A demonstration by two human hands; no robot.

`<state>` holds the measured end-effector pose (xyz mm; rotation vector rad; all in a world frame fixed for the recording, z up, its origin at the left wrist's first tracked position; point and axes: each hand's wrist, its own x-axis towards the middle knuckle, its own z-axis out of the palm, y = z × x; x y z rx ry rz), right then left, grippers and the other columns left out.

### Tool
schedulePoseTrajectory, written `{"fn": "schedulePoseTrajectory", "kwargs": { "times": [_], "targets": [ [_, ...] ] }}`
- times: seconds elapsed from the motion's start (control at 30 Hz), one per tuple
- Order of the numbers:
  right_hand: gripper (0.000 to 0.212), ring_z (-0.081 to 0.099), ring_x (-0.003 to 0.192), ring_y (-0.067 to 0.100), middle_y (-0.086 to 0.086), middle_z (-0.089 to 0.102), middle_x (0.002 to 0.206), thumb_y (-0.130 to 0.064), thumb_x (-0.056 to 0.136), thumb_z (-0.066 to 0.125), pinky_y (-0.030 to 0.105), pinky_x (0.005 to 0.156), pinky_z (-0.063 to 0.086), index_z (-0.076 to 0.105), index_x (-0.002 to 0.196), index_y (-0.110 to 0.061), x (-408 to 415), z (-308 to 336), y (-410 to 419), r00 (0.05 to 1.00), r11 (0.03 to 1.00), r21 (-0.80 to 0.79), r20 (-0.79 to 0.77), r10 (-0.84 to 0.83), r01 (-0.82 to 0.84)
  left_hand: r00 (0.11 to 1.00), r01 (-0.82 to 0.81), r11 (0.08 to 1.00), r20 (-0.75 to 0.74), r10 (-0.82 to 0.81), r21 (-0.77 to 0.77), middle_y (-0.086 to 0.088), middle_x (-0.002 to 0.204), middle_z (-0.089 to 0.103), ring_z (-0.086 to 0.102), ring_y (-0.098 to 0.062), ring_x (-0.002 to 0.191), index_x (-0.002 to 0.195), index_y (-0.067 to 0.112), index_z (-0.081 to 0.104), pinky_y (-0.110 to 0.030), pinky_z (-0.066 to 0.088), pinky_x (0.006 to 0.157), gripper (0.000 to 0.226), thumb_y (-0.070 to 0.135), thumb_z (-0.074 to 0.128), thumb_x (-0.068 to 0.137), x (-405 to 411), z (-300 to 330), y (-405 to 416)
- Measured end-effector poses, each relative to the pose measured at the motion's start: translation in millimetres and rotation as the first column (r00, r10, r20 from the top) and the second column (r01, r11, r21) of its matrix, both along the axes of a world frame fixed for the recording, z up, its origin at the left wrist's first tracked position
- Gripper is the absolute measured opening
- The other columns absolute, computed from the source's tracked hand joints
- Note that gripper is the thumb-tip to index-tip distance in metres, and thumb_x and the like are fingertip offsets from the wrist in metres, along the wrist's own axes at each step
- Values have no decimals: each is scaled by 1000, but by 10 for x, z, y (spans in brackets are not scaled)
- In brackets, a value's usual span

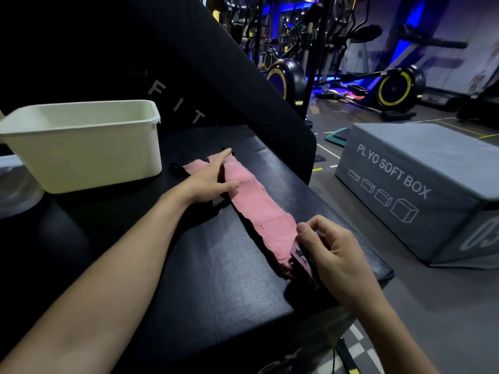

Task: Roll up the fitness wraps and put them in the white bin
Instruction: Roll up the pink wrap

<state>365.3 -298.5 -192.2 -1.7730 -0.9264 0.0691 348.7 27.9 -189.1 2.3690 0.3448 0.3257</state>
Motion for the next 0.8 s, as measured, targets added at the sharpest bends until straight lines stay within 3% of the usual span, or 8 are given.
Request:
{"fn": "schedulePoseTrajectory", "kwargs": {
  "times": [0.07,0.13,0.2,0.27,0.37,0.53,0.67,0.8],
  "targets": [
    [38,47,56,4,-8,56,60,-48,94,56,23,55,37,57,75,-16,6,-4,4,1000,1000,-6,5,-1,1,997,79,995,3,-79,-57,-3,157,46,44,-11,144,161,43,15,-35,31,123,93,26,76,92,-104,27,136],
    [38,45,55,3,-9,54,59,-48,95,56,24,55,37,57,75,-15,10,-2,11,1000,1000,-13,14,-1,1,993,103,994,67,-100,-40,-1,131,67,63,-4,121,157,42,33,-30,42,114,79,16,74,94,-152,51,153],
    [38,47,56,3,-8,55,60,-47,95,55,24,56,38,57,75,-15,8,0,17,1000,1000,-16,25,-3,3,985,100,995,142,-96,-22,2,130,66,68,1,102,147,35,51,-23,47,105,63,7,72,94,-125,67,49],
    [38,49,57,3,-6,58,62,-48,94,55,24,57,40,58,75,-16,2,6,21,1000,1000,-14,29,-4,4,979,76,997,189,-74,-8,-2,138,61,69,-10,98,138,33,61,-29,51,104,52,6,71,94,-62,47,-50],
    [38,49,57,1,-9,58,62,-47,94,55,21,57,40,58,74,-16,-13,17,29,1000,1000,-15,30,1,-1,983,60,997,171,-65,38,0,126,62,64,-23,106,134,27,60,-37,49,104,38,11,63,99,25,-2,-174],
    [33,52,57,4,-4,61,63,-39,98,59,25,57,41,59,74,-16,-14,15,30,998,999,-38,55,-10,13,996,91,980,7,-94,175,13,109,56,52,12,67,140,31,54,-9,41,65,44,13,59,101,53,53,-292],
    [31,51,58,5,-9,58,62,-36,99,61,32,60,42,59,75,-16,-20,18,-4,1000,998,-57,20,21,-20,999,45,988,8,-47,145,-2,82,55,44,-2,45,126,46,52,-15,41,48,45,8,44,104,83,73,-353],
    [31,47,55,3,-11,54,59,-35,100,60,26,58,38,57,75,-17,-80,24,6,999,996,-79,17,50,-49,996,-38,995,89,30,90,-8,80,48,43,-15,51,117,42,46,-26,42,42,36,9,39,104,116,107,-379]
  ]
}}
